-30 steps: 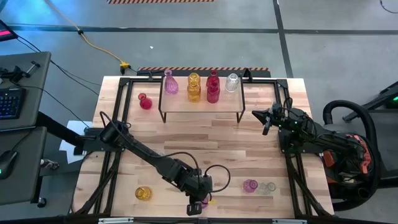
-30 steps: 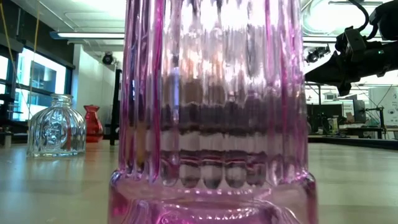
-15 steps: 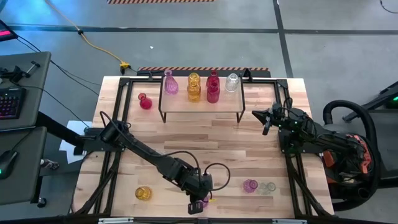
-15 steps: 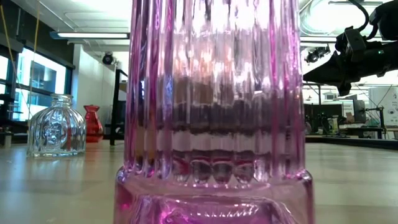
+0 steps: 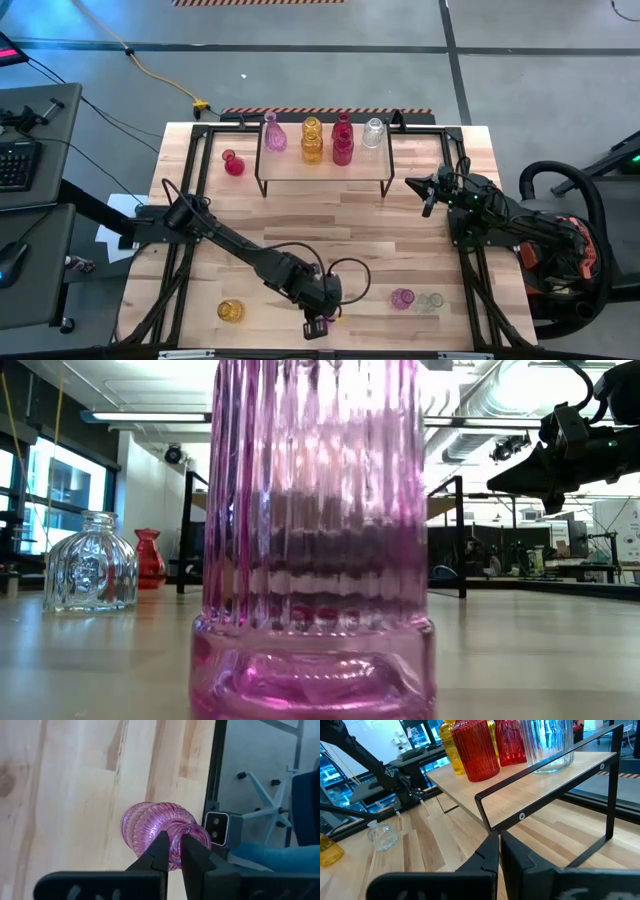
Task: Sort vases onto shelf
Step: Put the left pink vase on the shelf aligned with the other pink vase
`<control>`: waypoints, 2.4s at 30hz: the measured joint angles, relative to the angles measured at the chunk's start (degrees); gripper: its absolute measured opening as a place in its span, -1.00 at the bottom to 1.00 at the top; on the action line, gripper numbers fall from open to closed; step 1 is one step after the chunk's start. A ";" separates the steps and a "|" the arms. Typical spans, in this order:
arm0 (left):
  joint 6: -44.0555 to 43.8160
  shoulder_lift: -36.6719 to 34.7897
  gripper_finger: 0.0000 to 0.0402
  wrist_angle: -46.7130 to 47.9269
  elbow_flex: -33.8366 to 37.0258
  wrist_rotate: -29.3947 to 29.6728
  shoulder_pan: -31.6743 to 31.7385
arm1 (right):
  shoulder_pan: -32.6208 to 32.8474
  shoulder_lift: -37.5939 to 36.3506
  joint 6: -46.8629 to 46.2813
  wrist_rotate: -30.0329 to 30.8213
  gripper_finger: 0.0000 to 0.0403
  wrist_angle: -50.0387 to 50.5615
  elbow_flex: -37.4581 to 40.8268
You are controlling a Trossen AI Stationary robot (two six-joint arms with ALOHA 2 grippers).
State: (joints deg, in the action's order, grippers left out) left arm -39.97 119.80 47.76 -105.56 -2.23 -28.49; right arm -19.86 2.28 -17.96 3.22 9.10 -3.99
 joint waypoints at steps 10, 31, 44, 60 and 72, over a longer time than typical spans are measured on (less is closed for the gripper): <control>-0.29 0.03 -0.94 4.40 -3.93 0.60 0.04 | 0.00 0.00 0.00 0.00 -1.00 0.00 0.00; 4.22 -0.94 -0.94 26.77 -19.80 6.11 3.67 | -0.02 0.00 0.00 -0.02 -1.00 -0.02 0.00; 4.66 -9.41 -0.94 38.26 -20.17 12.48 7.08 | -0.01 0.02 0.00 0.00 -1.00 0.00 0.00; 16.82 -20.96 -0.94 42.32 -19.88 16.47 20.11 | -0.02 0.02 0.00 -0.02 -1.00 -0.02 0.00; 29.85 -28.08 -0.94 42.35 -13.63 7.83 35.53 | -0.01 0.02 0.00 0.00 -1.00 -0.01 0.00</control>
State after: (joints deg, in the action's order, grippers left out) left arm -10.11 91.72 90.11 -119.20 5.60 7.04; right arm -19.87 2.31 -17.96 3.22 9.09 -3.99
